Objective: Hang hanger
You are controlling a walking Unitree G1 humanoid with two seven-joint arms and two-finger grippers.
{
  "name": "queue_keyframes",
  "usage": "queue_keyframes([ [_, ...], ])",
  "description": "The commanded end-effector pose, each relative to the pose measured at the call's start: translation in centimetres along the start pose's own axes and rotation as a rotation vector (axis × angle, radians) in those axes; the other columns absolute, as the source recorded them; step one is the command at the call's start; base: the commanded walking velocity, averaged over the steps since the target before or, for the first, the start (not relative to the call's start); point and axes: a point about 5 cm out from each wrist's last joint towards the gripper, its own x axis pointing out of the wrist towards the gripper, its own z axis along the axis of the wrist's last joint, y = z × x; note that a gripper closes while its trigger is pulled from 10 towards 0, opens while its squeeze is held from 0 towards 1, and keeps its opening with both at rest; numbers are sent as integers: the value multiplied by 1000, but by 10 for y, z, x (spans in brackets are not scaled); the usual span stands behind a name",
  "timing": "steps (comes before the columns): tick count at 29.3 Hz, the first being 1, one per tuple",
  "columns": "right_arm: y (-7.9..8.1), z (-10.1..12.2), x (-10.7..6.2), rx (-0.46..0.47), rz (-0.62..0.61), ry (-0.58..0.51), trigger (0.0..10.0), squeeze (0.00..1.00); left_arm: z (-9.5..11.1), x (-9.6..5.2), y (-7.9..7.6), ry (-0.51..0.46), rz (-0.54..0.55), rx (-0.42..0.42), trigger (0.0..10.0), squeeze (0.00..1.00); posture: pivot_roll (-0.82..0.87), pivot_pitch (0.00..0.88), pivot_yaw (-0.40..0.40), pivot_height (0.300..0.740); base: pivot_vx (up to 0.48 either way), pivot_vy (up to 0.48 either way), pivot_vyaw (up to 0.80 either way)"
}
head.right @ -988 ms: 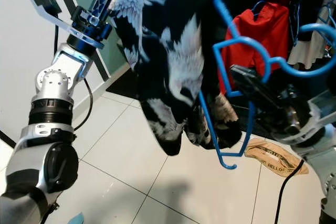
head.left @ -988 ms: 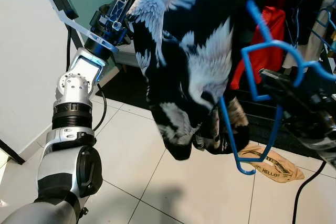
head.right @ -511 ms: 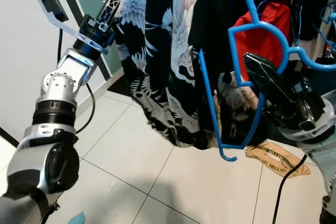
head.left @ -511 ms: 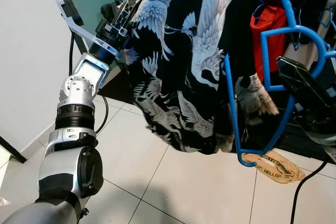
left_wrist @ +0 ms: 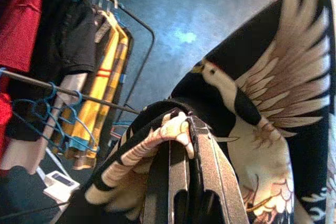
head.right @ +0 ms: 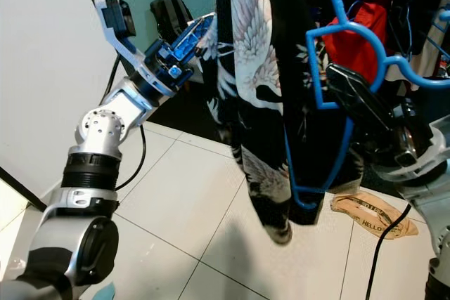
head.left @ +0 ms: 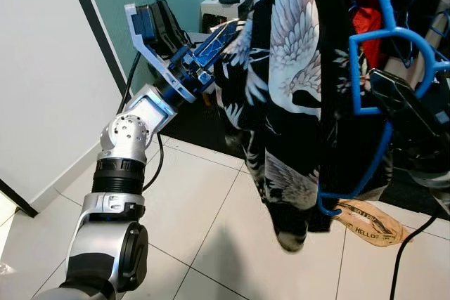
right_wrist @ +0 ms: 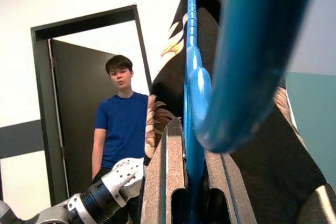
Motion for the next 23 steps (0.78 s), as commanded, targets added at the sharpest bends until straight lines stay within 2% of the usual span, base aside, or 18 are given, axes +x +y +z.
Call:
queue_keyframes([
  [1,2,-3,5,-3,15,2,10000,0,5,-2,-4,12,-26,47,10000,0,-64,30,103,740,0,0,0],
  [8,1,-4,4,-4,9,5,10000,0,12,-4,-1,1,-7,80,10000,0,-63,26,103,740,0,0,0],
  [11,-1,-2,4,-14,-5,3,10000,0,20,-9,1,15,26,139,10000,0,-62,26,101,740,0,0,0],
  [14,-1,-2,4,-14,-5,3,10000,0,20,-9,1,15,26,139,10000,0,-62,26,101,740,0,0,0],
  [15,-3,-1,4,-20,-12,1,10000,0,22,-12,3,37,57,182,10000,0,-64,24,100,740,0,0,0],
  [19,-3,-1,4,-25,-16,0,10000,0,25,-15,5,47,77,209,10000,0,-63,22,98,740,0,0,0],
  [20,-4,0,4,-28,-17,-2,10000,0,29,-17,6,44,84,218,10000,494,-64,21,99,740,0,0,0],
  [21,-4,1,4,-31,-17,-3,10000,0,33,-18,5,33,78,215,10000,757,-64,21,99,740,0,0,0],
  [23,-4,1,4,-31,-17,-3,10000,0,33,-18,5,33,78,215,10000,757,-64,21,99,740,0,0,0],
])
